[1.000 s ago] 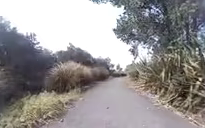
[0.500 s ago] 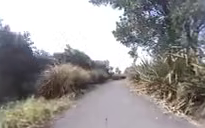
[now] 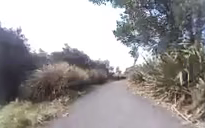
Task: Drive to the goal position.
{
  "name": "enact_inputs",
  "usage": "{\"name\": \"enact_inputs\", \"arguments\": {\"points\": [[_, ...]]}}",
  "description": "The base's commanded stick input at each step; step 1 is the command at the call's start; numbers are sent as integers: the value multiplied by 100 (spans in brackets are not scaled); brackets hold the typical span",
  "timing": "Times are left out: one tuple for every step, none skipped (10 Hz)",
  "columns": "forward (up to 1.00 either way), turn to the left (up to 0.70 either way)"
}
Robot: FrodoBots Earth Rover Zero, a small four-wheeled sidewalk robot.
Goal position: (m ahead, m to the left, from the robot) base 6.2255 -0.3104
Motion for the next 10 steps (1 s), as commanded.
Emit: {"name": "enact_inputs", "arguments": {"points": [[85, 0], [85, -34], [85, -22], [85, -10], [85, 0], [85, 0], [85, 0], [85, 0], [85, 0], [85, 0]]}}
